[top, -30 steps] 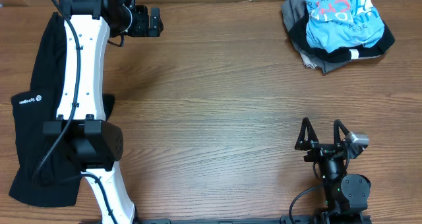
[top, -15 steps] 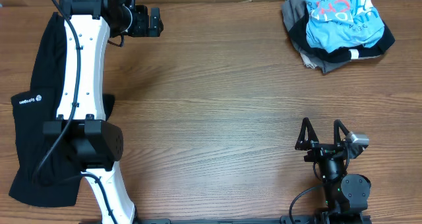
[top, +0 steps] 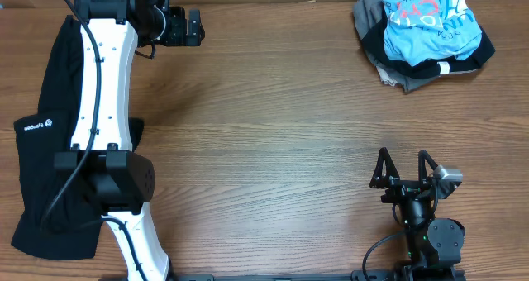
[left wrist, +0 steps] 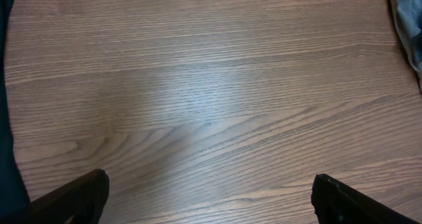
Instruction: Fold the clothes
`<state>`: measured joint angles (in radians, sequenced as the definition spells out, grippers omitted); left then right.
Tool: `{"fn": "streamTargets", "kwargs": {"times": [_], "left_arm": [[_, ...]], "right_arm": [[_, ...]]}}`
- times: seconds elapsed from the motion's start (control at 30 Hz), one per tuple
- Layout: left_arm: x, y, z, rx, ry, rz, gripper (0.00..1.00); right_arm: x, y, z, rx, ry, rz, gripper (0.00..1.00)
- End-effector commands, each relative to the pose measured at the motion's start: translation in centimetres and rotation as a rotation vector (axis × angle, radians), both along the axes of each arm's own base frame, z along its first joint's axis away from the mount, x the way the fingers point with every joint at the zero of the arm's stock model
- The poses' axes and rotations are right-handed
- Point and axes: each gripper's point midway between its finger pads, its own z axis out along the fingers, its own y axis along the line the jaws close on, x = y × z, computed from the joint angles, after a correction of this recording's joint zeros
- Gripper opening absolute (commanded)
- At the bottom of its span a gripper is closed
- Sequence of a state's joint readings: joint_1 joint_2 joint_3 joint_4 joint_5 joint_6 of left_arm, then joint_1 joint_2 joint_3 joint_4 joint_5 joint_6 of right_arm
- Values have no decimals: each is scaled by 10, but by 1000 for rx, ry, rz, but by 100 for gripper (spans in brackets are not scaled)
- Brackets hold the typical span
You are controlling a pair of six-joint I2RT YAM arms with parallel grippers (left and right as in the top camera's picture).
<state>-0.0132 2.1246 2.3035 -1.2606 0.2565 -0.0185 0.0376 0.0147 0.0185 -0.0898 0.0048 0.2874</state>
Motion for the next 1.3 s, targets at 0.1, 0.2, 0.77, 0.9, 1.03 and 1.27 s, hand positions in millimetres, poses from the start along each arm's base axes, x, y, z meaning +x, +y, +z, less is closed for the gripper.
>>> {"fn": "streamTargets", "kwargs": {"times": [0.1,0.2,0.77,0.9,1.03,1.27], "left_arm": [[-1,-1,16,10,-42,-18,100],[-9,-6,40,9,-94,-28,100],[-144,10,116,84,-379,21,100],[-147,10,116,74,-564,29,100],[-155,9,97,55,-743,34,100],[-200,9,33,37,-937,37,100]], "right_arm": [[0,-2,-1,-6,-8,-7,100],[0,-2,-1,-6,-8,-7,100],[0,-2,-1,-6,-8,-7,100],[0,-2,-1,-6,-8,-7,100],[0,-2,-1,-6,-8,-7,100],[0,-2,-1,-6,-8,-7,100]]}}
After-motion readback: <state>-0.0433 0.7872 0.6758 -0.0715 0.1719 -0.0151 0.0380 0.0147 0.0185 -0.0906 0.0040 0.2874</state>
